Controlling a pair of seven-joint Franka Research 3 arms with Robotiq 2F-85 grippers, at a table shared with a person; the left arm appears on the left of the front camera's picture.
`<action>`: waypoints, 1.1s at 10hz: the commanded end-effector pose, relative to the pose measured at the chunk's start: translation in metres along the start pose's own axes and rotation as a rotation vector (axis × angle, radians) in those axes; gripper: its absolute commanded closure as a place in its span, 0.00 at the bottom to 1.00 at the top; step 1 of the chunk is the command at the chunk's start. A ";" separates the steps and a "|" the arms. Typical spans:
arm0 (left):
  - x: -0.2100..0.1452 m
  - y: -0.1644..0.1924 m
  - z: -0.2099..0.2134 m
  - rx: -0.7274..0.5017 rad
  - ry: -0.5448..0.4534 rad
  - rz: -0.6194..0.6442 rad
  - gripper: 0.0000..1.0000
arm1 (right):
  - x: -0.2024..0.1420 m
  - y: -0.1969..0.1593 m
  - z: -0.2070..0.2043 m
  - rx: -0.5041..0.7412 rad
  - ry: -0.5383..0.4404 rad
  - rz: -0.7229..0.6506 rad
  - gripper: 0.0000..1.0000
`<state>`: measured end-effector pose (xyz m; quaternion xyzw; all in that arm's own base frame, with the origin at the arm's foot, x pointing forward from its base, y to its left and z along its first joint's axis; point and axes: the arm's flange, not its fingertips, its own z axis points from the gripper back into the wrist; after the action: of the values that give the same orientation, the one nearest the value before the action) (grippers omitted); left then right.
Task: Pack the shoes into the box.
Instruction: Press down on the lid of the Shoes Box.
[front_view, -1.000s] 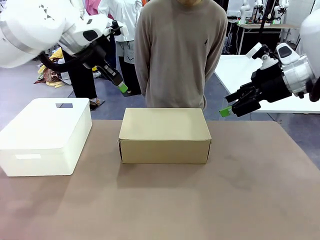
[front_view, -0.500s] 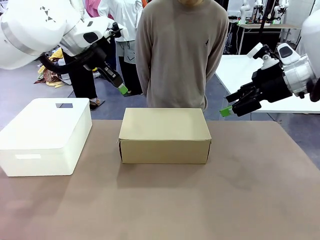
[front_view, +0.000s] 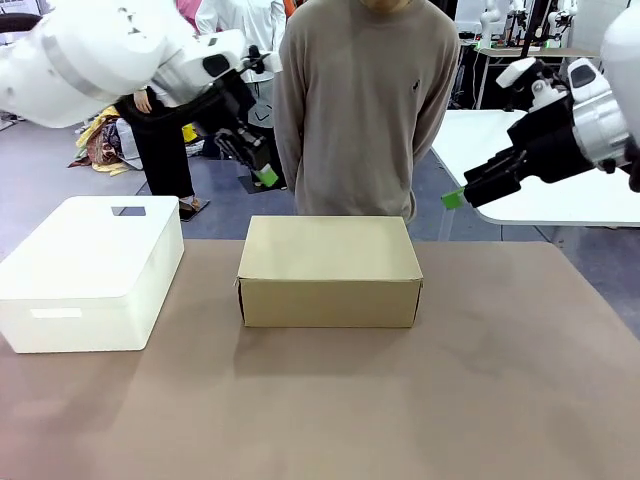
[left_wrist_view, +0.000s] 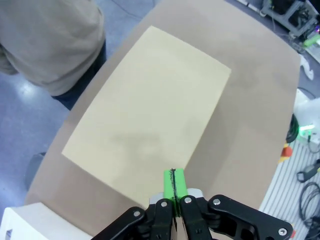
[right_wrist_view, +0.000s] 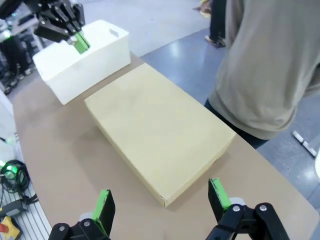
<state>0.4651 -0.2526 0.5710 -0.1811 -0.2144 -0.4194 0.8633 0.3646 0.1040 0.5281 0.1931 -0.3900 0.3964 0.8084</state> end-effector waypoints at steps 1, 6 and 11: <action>0.036 0.003 -0.005 0.001 0.055 0.065 1.00 | 0.018 0.018 0.011 -0.081 0.065 -0.027 0.00; 0.080 0.007 -0.057 0.050 0.135 0.150 1.00 | 0.025 0.027 0.016 -0.103 0.093 -0.008 0.00; 0.105 0.024 -0.115 0.143 0.060 0.231 1.00 | 0.025 0.027 0.016 -0.103 0.093 -0.008 0.00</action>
<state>0.5605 -0.3538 0.5260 -0.1423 -0.1920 -0.3228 0.9158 0.3458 0.1195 0.5618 0.1372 -0.3686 0.3941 0.8307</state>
